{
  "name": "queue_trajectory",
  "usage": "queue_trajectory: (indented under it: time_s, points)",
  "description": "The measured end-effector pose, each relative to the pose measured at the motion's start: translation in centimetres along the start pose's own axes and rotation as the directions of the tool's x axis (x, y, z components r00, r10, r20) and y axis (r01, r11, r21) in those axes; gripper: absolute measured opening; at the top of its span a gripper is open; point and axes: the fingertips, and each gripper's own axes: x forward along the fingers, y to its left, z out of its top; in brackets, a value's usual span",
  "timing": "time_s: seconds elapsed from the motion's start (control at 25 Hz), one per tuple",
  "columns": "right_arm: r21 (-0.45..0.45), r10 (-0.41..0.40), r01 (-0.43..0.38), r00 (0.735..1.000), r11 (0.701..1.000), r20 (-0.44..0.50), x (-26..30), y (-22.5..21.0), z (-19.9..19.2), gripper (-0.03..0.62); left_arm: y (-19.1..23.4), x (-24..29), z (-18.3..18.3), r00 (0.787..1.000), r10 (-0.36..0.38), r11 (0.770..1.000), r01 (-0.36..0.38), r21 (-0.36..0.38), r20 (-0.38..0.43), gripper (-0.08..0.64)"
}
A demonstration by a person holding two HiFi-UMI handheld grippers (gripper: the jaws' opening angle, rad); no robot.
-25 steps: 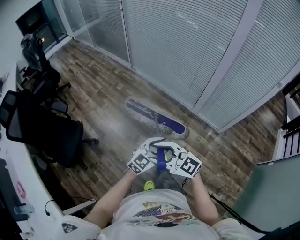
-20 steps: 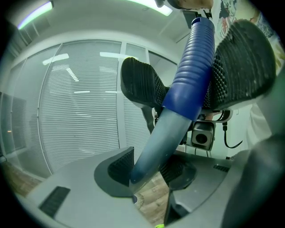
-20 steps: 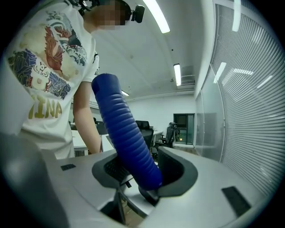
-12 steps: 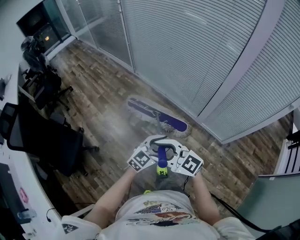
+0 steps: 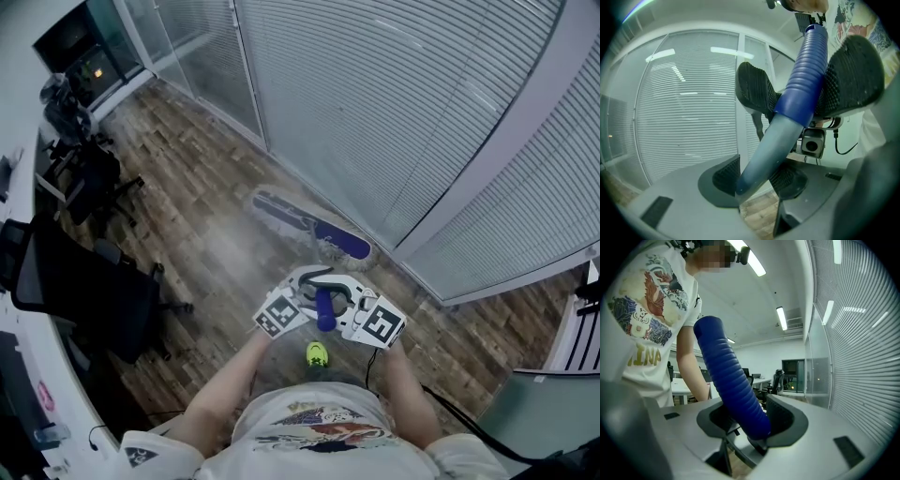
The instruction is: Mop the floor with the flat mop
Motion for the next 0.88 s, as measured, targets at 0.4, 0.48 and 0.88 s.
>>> queue_trajectory:
  time_s: [0.4,0.48,0.88]
  points:
    - [0.009,-0.01,0.01,1.0,1.0,-0.012,-1.2,-5.3,-1.6,0.183,3.7,4.0,0.0,0.999,-0.031,0.999,0.032,0.015,-0.022,0.155]
    - [0.018,-0.016,0.016,1.0,1.0,-0.015,-1.4,-5.4,-1.9,0.184,3.7,4.3,-0.2,0.999,-0.038,0.999,0.038,0.013,-0.024,0.155]
    - [0.091,-0.039,0.038,0.999,0.995,0.009,-1.2,-5.0,-1.6,0.184,3.5,3.9,-0.3,1.0,-0.012,1.0,0.012,-0.018,-0.019,0.163]
